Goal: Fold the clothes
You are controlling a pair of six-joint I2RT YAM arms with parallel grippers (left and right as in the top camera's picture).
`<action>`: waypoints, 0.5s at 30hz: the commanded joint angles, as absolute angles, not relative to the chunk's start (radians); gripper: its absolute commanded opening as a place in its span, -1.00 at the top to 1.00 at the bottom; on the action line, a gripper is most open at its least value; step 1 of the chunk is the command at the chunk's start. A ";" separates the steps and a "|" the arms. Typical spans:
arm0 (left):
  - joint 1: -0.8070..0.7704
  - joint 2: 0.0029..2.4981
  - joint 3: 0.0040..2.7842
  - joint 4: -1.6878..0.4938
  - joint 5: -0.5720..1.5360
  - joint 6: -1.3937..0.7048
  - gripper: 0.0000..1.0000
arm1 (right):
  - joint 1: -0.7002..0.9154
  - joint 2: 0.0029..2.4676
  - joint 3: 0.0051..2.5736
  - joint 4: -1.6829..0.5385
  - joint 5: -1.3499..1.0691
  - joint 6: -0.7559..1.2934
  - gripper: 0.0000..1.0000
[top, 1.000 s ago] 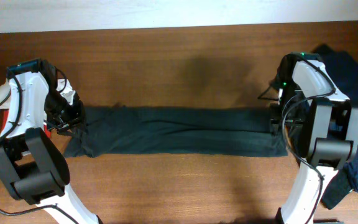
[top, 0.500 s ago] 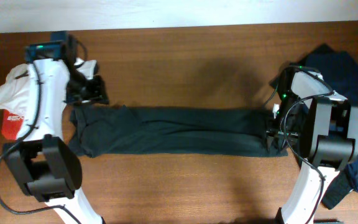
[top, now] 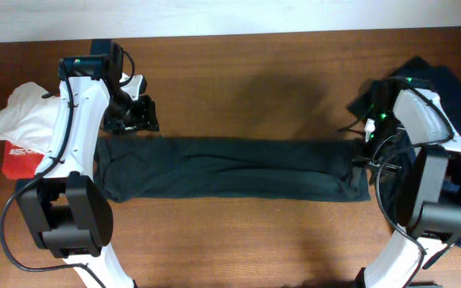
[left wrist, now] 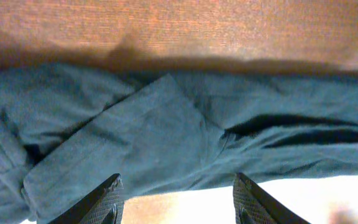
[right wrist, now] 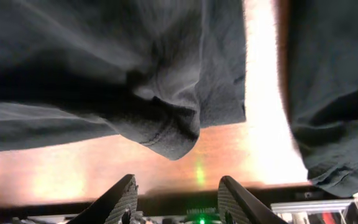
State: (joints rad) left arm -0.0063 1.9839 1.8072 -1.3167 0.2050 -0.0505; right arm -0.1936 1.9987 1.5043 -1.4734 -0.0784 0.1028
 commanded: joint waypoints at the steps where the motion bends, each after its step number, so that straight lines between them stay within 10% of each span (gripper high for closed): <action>1: -0.017 1.976 1.748 -1.282 0.211 -0.061 -0.12 | -0.198 1.925 1.531 -1.436 -0.101 0.112 0.05; 15: -0.081 1.982 1.525 -0.950 0.076 -0.174 -0.11 | -0.196 1.919 1.531 -1.390 -0.101 0.104 0.03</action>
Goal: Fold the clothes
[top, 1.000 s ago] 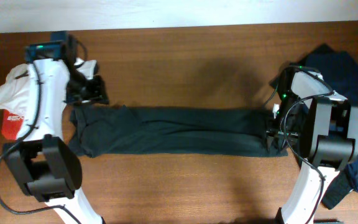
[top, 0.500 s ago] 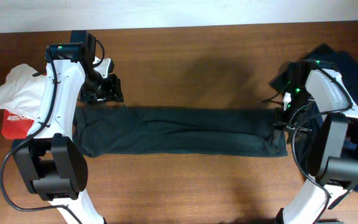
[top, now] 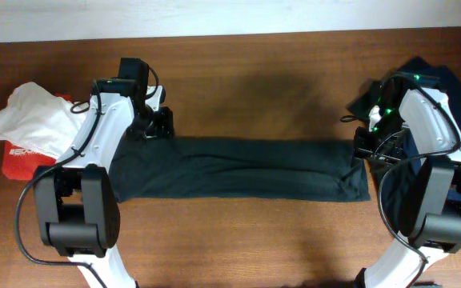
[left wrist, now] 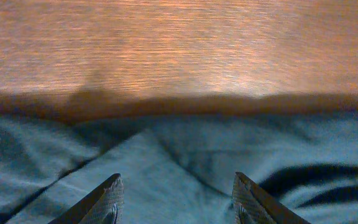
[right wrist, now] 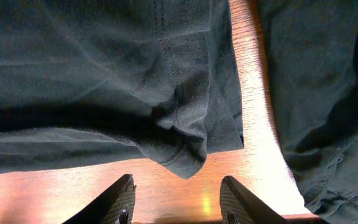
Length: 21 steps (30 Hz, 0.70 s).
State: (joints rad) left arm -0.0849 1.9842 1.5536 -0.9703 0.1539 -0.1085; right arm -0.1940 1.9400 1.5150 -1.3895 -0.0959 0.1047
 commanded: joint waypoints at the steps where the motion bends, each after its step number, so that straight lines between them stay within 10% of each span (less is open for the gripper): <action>1: -0.081 1.982 1.521 -0.942 0.065 -0.181 -0.11 | -0.196 1.919 1.531 -1.389 -0.100 0.104 0.03; 11: -0.085 1.982 1.444 -0.825 0.055 -0.198 -0.04 | -0.196 1.919 1.531 -1.391 -0.100 0.104 0.03; 21: -0.086 1.982 1.441 -0.829 0.065 -0.198 0.99 | -0.196 1.919 1.531 -1.398 -0.097 0.104 0.03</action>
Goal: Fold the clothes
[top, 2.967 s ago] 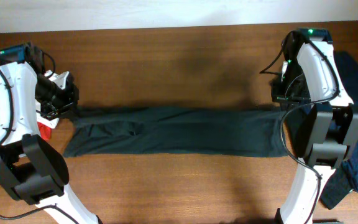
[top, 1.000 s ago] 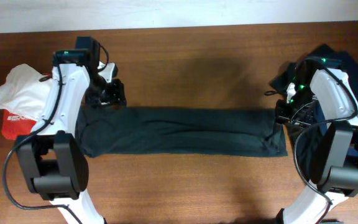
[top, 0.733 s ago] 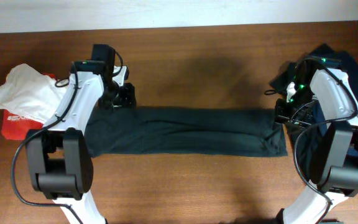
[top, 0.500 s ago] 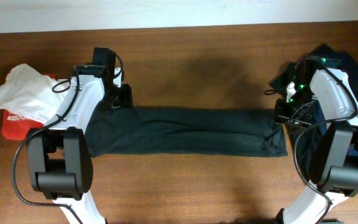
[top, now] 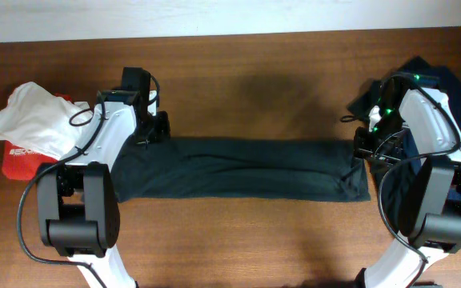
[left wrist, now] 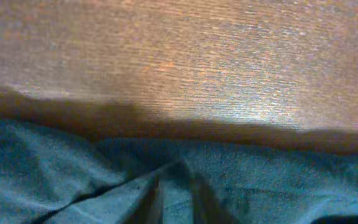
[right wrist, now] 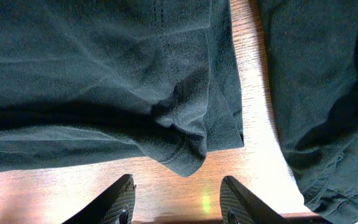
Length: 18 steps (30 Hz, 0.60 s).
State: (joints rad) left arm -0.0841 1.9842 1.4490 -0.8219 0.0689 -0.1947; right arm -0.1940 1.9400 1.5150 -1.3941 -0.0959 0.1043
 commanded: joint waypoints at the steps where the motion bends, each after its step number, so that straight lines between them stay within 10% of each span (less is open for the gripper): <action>1: -0.086 1.982 1.441 -0.831 0.068 -0.198 0.99 | -0.196 1.919 1.531 -1.398 -0.097 0.104 0.03; 7: -0.085 1.982 1.442 -0.828 0.074 -0.198 0.91 | -0.197 1.919 1.531 -1.398 -0.097 0.104 0.03; 11: -0.091 1.982 1.441 -0.817 0.074 -0.198 -0.04 | -0.197 1.919 1.531 -1.398 -0.097 0.104 0.03; 18: -0.115 2.004 1.440 -0.811 0.062 -0.213 0.06 | -0.197 1.919 1.531 -1.398 -0.097 0.104 0.03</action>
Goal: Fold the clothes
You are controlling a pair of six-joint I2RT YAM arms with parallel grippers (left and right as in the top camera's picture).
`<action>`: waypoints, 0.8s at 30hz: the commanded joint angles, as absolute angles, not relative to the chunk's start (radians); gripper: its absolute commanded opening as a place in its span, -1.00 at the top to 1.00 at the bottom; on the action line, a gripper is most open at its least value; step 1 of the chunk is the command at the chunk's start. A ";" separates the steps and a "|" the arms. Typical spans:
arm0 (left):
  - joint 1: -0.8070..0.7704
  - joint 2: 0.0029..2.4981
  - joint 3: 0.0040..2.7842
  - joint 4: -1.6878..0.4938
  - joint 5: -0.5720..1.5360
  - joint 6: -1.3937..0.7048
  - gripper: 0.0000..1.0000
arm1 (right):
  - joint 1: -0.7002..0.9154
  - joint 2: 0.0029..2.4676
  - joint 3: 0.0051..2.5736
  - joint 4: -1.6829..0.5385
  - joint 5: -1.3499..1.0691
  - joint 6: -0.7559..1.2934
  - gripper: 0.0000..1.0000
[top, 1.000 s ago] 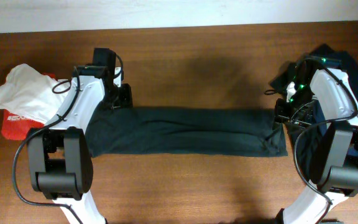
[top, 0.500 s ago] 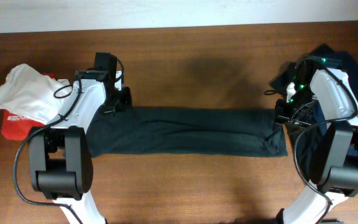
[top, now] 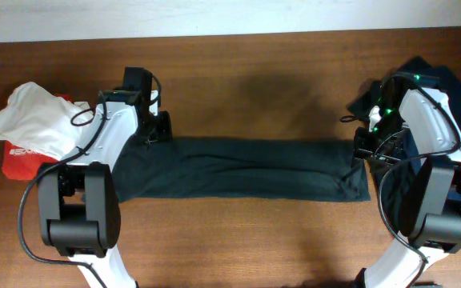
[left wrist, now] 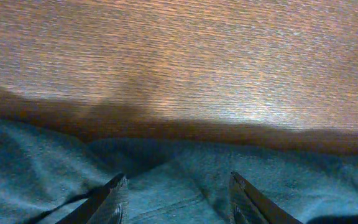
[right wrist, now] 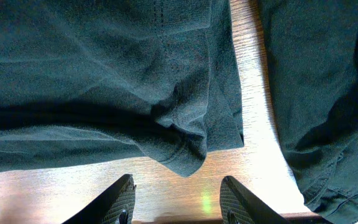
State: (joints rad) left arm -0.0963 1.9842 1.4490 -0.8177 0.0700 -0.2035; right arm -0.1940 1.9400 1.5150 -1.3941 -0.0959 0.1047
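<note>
Dark green trousers (top: pixel 238 168), folded lengthwise, lie flat across the table from left to right. My left gripper (top: pixel 157 128) sits at their far edge near the left end. In the left wrist view it (left wrist: pixel 179 202) is open, low over the cloth (left wrist: pixel 291 186), with nothing pinched between the fingers. My right gripper (top: pixel 364 150) is at the trousers' right end. In the right wrist view it (right wrist: pixel 179 199) is open over bare wood, and a hem corner (right wrist: pixel 182 155) lies just ahead of it, untouched.
A white cloth (top: pixel 22 112) on a red bag (top: pixel 18 160) lies at the table's left end. A pile of dark blue clothes (top: pixel 458 88) lies at the right end, beside my right arm; it also shows in the right wrist view (right wrist: pixel 322 93).
The left gripper's fingers, close together at the cloth's far edge before, now stand wide apart in the same spot. The trousers and the right arm have not moved.
My left gripper was open over the waist end at the far left, and the right was open low at the hem. The left then stood further right along the far edge, the right slightly higher. The left fingers stood together there and are now apart.
</note>
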 commanded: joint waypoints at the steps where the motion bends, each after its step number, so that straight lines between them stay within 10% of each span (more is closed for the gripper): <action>1: -0.121 2.014 1.440 -0.812 0.062 -0.213 0.20 | -0.197 1.919 1.531 -1.398 -0.097 0.104 0.03; 5: -0.126 2.032 1.442 -0.815 0.062 -0.213 0.99 | -0.197 1.919 1.531 -1.398 -0.094 0.104 0.03; 16: -0.124 1.987 1.530 -0.921 0.056 -0.213 0.98 | -0.197 1.919 1.531 -1.398 -0.093 0.104 0.03; 20: -0.124 1.969 1.529 -0.919 0.051 -0.237 0.14 | -0.197 1.919 1.531 -1.398 -0.093 0.104 0.03; 24: -0.125 1.971 1.507 -0.921 0.019 -0.303 -0.07 | -0.197 1.919 1.531 -1.398 -0.094 0.104 0.03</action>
